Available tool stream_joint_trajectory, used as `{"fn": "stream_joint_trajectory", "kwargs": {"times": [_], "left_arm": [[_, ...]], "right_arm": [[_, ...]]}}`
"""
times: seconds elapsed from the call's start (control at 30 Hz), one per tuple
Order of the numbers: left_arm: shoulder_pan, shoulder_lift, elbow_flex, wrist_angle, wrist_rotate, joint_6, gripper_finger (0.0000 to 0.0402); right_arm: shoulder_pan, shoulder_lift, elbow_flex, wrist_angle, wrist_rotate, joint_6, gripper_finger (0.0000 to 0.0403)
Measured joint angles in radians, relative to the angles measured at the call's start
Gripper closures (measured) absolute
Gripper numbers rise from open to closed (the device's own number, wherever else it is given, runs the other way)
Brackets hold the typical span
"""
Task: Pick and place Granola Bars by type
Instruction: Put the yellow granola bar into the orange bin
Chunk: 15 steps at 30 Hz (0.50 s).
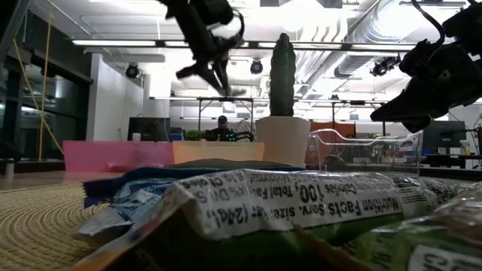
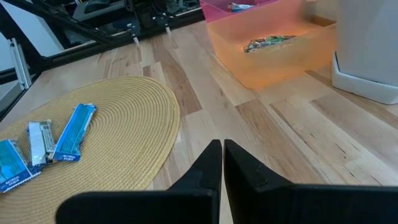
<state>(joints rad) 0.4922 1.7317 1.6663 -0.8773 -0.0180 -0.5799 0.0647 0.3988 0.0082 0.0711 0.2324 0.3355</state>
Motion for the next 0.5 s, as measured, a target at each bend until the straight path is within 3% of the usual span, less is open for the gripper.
{"fn": "stream_joint_trajectory", "kwargs": {"times": [0.2,0.5], "left_arm": [[-0.001,0.000,-0.167,0.136,0.060,-0.091,0.0338],[-0.001,-0.001,-0.305,0.287,0.123,-0.211,0.0338]], "right_arm": [[0.000,0.000,0.000,0.000,0.000,0.000,0.0402],[0.000,0.000,0.000,0.000,0.000,0.000,0.0402]]}}
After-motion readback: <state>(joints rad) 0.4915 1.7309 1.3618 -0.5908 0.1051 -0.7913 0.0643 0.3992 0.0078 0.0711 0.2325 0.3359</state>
